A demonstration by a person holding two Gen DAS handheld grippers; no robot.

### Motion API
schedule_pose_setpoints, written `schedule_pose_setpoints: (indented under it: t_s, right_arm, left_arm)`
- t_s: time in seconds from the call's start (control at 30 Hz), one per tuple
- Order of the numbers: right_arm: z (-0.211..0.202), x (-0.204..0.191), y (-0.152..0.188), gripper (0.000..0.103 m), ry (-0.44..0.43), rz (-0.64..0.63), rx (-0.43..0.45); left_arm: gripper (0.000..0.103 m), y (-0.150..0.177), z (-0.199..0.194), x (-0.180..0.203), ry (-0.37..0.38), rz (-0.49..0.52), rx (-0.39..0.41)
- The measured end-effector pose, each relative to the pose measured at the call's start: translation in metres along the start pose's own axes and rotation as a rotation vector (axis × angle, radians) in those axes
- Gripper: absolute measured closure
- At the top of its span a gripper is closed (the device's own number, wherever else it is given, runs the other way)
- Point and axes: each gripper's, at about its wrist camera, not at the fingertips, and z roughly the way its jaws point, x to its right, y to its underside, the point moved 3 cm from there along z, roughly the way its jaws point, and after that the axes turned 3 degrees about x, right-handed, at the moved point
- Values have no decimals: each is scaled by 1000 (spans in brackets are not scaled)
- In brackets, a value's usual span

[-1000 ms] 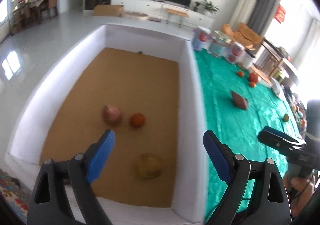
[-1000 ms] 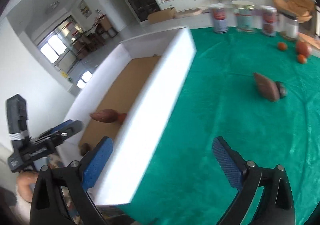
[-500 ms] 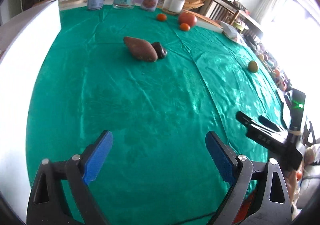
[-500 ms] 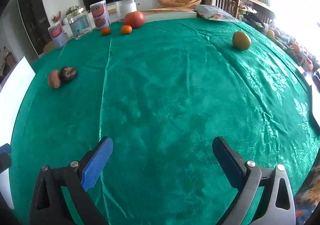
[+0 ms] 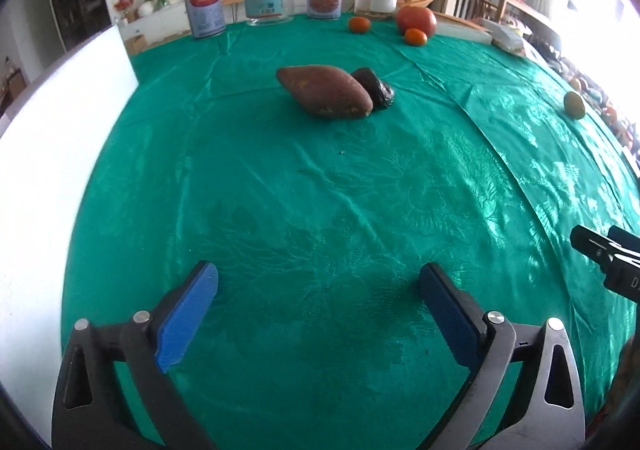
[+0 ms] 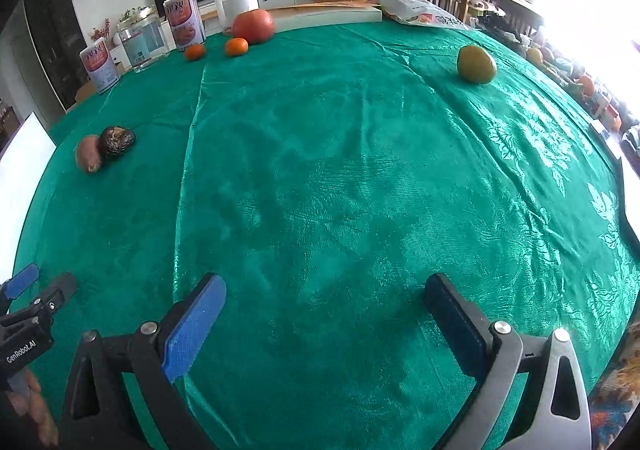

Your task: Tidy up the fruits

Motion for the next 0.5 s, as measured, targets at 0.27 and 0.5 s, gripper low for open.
schedule_pose_setpoints:
  t_s: [0.27,0.5]
  right_arm:
    - [2,0,1,3,20,-5,-3]
    - [4,-2,1,0,29,-19,-7]
  left_arm:
    - [0,-1,1,-1,1,1,6]
    - [0,-1,1,0,1,1,6]
